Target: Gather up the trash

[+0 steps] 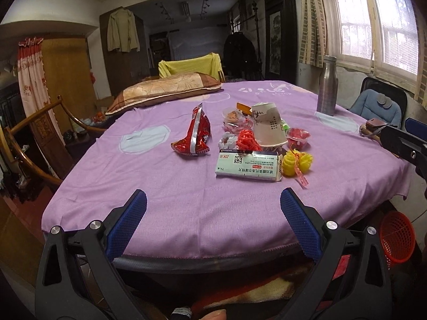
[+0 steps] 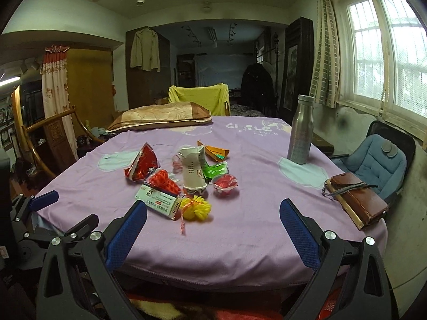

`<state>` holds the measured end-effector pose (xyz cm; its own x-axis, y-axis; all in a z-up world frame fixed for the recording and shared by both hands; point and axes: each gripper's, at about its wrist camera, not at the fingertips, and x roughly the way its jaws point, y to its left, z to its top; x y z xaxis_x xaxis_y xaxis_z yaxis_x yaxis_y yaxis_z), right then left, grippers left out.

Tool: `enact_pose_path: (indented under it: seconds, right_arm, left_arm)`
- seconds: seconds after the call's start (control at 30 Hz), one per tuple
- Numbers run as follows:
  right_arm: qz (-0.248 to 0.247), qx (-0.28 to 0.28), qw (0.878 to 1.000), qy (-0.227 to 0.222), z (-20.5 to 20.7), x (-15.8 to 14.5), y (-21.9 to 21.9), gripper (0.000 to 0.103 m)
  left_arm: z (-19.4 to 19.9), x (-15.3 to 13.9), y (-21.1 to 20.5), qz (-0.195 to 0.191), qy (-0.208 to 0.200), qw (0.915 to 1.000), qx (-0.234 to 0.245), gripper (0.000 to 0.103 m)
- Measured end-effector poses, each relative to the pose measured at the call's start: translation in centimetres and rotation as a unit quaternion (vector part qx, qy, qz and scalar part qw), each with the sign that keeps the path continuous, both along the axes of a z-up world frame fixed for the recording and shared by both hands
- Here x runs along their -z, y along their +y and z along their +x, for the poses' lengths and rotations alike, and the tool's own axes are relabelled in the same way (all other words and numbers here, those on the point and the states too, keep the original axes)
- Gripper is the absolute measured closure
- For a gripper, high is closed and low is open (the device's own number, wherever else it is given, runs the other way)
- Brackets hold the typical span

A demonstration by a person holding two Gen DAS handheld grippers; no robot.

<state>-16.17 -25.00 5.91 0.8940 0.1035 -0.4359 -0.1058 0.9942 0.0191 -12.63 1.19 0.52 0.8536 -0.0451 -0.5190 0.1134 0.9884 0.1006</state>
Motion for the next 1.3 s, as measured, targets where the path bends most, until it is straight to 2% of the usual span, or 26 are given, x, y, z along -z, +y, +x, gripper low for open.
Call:
enact_pose_path:
  seconds: [1.3]
  right_arm:
    - [0.008,-0.023,1.0,0.013,-0.26,0.68,0.6,0.006]
  left_arm:
    - [0.29,0.4,0.22,-0.002,-0.002,1.0,-0.008,0.007]
